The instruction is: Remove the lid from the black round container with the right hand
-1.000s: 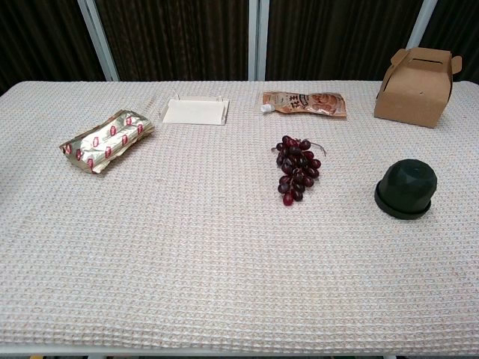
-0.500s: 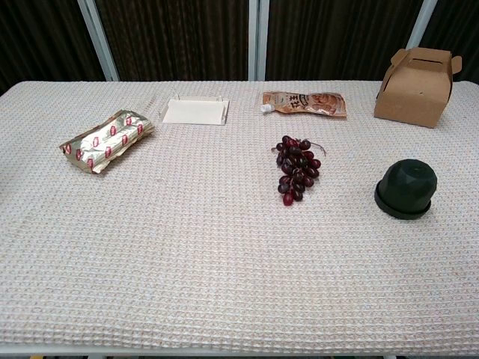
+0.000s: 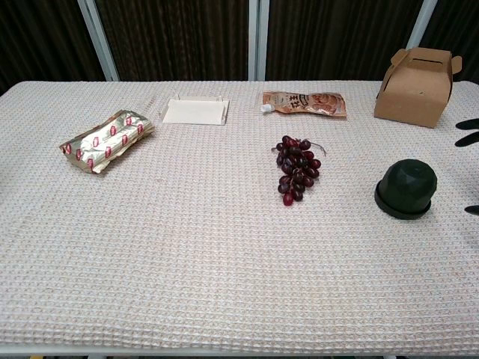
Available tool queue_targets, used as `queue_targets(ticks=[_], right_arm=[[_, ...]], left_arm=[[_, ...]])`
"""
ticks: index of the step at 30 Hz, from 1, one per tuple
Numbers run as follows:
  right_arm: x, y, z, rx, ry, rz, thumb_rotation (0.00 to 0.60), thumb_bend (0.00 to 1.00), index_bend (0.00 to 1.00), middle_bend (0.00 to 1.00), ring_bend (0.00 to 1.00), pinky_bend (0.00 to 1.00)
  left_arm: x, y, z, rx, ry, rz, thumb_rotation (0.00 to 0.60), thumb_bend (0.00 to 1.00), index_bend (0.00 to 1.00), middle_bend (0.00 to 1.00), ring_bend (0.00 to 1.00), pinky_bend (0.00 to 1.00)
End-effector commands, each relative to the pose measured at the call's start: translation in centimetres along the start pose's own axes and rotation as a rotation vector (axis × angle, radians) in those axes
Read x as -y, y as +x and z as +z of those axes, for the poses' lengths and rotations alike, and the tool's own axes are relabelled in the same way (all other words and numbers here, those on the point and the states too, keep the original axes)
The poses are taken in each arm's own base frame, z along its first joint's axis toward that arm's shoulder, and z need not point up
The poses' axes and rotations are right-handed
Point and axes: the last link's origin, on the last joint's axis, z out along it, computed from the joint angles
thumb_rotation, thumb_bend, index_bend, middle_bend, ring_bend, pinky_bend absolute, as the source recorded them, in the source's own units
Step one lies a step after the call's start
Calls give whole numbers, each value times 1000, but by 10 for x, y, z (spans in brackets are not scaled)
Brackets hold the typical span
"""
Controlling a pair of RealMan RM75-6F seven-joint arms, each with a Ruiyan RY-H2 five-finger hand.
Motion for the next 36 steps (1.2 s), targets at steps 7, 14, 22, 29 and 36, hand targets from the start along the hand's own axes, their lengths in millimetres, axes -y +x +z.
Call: queue_targets(ticks=[7,14,22,29,36], right_arm=[[8,-13,9,42,0,12,600,8,65,161,0,0],[15,-22,19,87,6,28,600,8,66,173,0,0],[20,-31,24,107,2,30,600,9,66,176,0,0],[25,-37,27,113,13,49,600,10,66,177,0,0],[28,-38,30,113,16,53,600,16,66,188,0,0]], left_arm=[[0,-1,1,-4,-5,2,600,36,237,194,124,273],[-1,-1,1,-5,-7,-1,600,35,237,194,124,273],[0,-1,1,-4,-6,-2,600,36,237,194,125,274],[0,-2,1,0,-7,-3,600,36,237,194,125,274],[1,-3,1,2,-7,-4,600,36,237,194,125,275]])
